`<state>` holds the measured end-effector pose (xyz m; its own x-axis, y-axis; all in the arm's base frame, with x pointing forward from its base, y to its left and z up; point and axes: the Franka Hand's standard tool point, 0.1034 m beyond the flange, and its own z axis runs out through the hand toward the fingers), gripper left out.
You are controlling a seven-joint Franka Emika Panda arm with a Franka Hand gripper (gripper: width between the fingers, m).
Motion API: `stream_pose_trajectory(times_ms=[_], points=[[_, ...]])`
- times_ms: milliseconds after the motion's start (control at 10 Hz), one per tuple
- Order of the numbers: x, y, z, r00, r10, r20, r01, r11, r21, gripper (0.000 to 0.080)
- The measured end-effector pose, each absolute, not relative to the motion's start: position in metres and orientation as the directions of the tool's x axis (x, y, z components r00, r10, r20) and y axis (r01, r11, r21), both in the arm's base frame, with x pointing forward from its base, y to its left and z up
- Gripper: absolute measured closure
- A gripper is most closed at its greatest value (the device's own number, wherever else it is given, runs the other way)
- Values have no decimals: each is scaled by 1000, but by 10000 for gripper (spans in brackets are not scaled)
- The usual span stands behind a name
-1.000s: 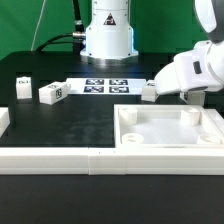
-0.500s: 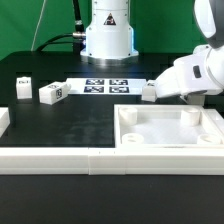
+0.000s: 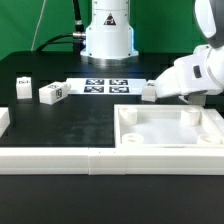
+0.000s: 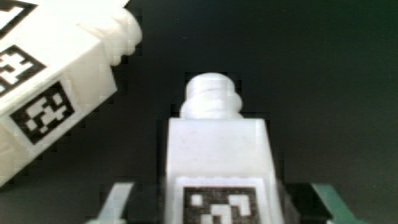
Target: Assemble one leg
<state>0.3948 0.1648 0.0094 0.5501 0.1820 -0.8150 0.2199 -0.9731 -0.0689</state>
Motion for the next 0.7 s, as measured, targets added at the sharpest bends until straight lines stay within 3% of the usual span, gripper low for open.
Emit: stream_pose_trajectory(times_ms=[400, 700], points=[[396, 165, 14, 548, 182, -817, 221, -973, -69, 514], [407, 163, 56, 577, 182, -796, 234, -971, -52, 512]])
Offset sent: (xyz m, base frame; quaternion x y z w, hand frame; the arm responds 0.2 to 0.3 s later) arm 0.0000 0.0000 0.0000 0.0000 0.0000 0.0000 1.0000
